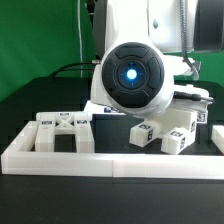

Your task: Assemble chair

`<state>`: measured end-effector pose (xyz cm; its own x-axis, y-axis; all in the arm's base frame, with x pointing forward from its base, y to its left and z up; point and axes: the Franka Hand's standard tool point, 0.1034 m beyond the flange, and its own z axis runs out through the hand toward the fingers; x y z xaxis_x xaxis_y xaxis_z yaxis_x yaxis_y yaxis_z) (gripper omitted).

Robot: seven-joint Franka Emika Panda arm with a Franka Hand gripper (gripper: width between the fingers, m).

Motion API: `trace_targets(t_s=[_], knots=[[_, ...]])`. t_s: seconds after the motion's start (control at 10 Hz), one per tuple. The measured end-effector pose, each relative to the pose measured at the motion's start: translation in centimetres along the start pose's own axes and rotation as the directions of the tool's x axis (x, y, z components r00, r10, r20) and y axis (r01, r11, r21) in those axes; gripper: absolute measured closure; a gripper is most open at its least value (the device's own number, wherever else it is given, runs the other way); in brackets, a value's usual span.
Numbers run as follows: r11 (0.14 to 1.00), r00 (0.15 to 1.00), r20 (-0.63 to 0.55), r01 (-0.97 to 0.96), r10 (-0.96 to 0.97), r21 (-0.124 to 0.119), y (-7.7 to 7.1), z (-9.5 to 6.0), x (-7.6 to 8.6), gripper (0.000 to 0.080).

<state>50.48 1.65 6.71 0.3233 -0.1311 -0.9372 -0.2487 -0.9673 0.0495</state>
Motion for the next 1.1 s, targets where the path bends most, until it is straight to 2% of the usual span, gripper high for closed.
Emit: trace_targets(t_s=[0.3,0.4,0.5,0.6,0.8,1.1], knots=[[1.0,0.999,-0.037,0.013,-0.012,0.023,1.2,-1.1,0.5,0.0153],[0.999,0.998,-0.054,0.03,-0.028,0.021,1.7,-1.5,0.7,0.0151],[0.998,0.993,-0.1,0.064,-0.061,0.025,2.3,-2.5,0.7,0.0151],[0.997,0.993,-0.095,0.075,-0.072,0.033,3.1,-3.0,0.2,0.0151],[0.991,0.986,-0.105,0.13,-0.126,0.024,4.5,-3.7,-1.0,0.0151],[0.99,0.983,-0.123,0.137,-0.134,0.016,6.1,-4.4,-1.2,0.0151]])
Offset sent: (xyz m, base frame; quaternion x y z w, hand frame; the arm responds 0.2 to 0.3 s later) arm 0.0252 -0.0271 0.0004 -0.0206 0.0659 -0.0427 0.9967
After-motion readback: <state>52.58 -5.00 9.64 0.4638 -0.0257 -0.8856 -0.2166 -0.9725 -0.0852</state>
